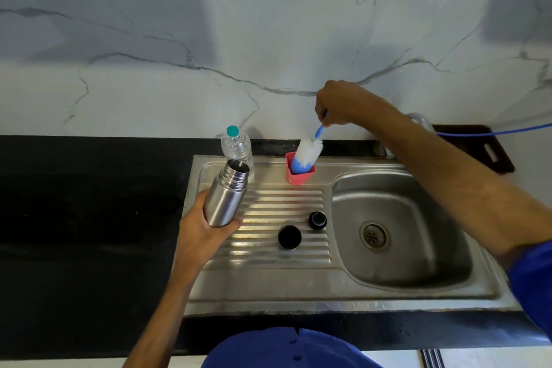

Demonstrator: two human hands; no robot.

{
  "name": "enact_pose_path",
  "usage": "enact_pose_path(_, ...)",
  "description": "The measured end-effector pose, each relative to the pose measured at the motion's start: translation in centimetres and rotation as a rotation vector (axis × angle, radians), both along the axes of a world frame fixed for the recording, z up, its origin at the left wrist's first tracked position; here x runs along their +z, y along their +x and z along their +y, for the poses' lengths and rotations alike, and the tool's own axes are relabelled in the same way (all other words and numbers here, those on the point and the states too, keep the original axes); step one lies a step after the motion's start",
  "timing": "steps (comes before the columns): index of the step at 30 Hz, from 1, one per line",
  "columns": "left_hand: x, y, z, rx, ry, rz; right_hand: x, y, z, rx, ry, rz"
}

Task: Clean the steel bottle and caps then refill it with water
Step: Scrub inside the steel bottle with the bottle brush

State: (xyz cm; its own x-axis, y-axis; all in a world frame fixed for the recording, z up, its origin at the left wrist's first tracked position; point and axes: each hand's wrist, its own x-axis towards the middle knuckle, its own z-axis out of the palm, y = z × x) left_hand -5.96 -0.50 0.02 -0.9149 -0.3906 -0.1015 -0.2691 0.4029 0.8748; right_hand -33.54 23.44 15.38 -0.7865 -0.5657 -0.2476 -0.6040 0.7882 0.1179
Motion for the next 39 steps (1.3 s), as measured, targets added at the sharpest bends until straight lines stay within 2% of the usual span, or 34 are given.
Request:
enact_pose_path(14,-0.3,0.0,0.9,0.016,0.006,-0.022,4.3,-1.0,1.9,0.025,-0.008,0.060)
enact_pose_path(29,-0.9,0.8,2.0,0.028,0.051,-0.051,9.1,0.2,5.9,-0.007,-0.178,0.081)
enact_pose_path(39,-0.8,0.9,5.4,0.053,0.019,-0.084,8.6,0.3,11.1,-0.037,-0.388,0.007)
